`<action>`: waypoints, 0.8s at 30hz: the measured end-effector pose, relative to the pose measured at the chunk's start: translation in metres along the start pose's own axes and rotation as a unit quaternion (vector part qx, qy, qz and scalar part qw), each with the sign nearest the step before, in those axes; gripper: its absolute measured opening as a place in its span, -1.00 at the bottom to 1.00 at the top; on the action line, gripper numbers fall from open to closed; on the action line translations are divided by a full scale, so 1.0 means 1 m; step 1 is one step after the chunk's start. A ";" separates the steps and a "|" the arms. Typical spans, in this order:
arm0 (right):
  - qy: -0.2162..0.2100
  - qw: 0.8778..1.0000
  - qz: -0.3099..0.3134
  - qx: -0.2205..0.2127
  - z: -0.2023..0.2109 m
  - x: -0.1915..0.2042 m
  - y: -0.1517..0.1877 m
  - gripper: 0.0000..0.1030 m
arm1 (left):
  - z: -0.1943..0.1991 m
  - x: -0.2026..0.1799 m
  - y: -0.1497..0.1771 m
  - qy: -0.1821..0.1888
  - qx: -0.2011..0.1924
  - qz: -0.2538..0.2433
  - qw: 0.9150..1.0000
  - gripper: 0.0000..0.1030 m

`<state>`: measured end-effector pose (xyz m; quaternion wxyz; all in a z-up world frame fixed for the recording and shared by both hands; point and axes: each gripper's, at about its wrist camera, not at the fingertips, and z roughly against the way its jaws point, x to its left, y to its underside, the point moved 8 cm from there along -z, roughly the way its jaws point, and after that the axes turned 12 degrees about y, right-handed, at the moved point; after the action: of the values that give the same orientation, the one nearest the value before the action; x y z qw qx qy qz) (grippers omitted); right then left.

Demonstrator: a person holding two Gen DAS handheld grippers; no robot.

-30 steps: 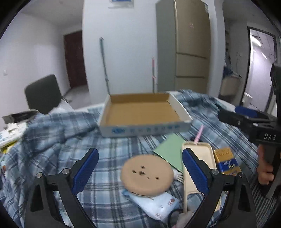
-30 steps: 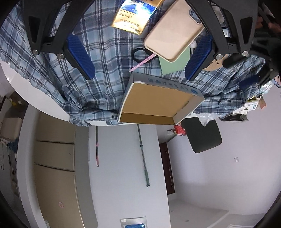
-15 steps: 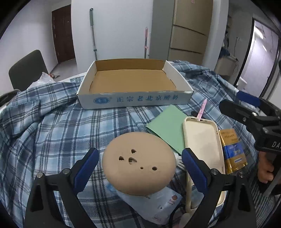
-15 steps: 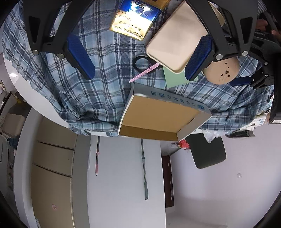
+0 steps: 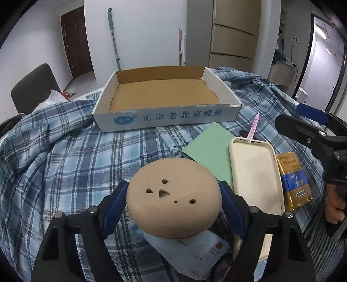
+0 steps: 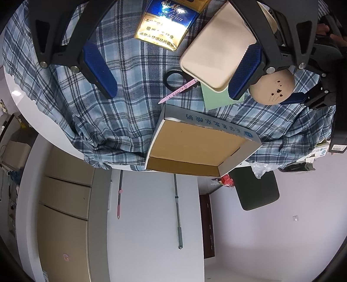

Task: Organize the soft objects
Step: 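Grasp the beige round sponge puff with the left gripper, then grasp the beige phone case with the right gripper while the left holds the puff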

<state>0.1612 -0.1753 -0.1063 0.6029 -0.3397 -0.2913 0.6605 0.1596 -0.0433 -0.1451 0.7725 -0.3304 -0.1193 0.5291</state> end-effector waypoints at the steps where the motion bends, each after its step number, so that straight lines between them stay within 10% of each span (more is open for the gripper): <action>1: 0.000 1.000 -0.001 -0.001 0.000 -0.001 0.000 0.99 | 0.003 0.000 -0.001 -0.004 -0.006 -0.002 1.000 0.57; 12: 0.008 0.998 -0.062 -0.032 0.022 -0.025 -0.020 0.99 | 0.081 -0.005 -0.019 -0.040 -0.194 -0.024 0.980 0.55; 24: -0.028 0.985 -0.043 0.167 -0.016 0.036 0.033 0.95 | 0.104 0.011 -0.020 -0.060 -0.237 0.010 0.970 0.56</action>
<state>0.1526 -0.1429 -0.1455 0.6703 -0.2031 -0.2083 0.6827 0.1238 0.0017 -0.0558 0.6582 -0.4729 -0.2835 0.5126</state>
